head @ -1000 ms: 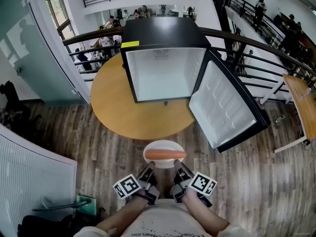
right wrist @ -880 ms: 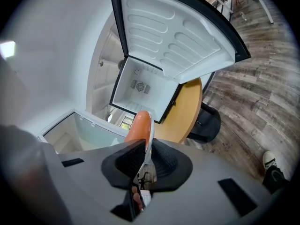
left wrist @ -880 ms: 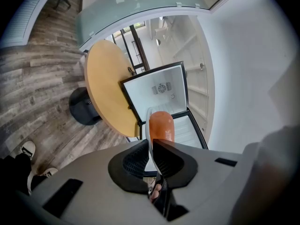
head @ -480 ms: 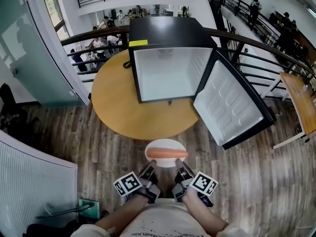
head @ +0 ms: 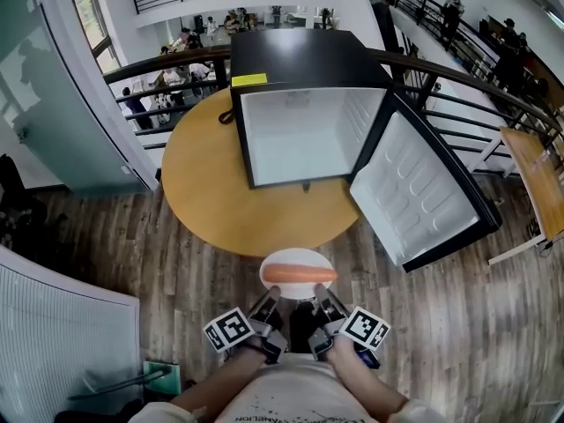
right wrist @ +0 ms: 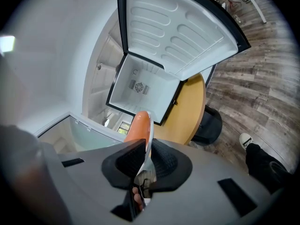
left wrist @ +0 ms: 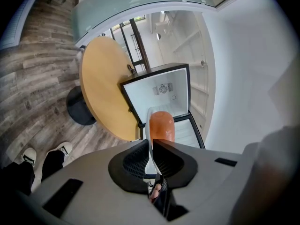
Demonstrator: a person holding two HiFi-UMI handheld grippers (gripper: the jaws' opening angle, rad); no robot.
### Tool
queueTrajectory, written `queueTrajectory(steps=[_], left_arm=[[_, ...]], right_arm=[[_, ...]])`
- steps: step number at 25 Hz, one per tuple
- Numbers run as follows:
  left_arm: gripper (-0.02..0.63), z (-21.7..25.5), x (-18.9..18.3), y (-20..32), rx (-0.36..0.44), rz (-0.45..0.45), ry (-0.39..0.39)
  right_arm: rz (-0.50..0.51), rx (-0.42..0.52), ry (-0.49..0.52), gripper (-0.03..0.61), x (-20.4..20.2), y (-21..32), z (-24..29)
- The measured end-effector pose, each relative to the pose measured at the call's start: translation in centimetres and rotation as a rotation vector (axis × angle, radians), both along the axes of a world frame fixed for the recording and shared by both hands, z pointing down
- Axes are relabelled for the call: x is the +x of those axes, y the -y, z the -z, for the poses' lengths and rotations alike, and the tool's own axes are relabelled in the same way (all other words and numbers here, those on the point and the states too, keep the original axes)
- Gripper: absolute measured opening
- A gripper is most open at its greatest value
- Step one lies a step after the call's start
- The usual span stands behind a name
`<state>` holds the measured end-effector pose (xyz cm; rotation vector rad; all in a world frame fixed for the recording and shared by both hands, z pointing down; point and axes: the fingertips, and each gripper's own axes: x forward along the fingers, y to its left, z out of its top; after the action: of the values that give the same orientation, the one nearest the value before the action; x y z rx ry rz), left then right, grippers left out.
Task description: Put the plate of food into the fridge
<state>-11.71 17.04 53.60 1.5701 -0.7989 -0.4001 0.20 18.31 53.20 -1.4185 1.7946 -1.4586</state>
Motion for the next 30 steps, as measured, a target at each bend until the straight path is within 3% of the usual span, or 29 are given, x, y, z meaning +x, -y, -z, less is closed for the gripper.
queueTrajectory(steps=[18,30], left_arm=[[0.043,0.1,4.9,17.0,0.009,0.065,0.012],[0.043,0.3,8.4,22.9,-0.022,0.125,0.002]], right_arm=[[0.081,0.004,-0.004,0.054,5.0,18.0,0.4],[0.14,-0.013,0.006,0.054,8.4,24.6,0.5]])
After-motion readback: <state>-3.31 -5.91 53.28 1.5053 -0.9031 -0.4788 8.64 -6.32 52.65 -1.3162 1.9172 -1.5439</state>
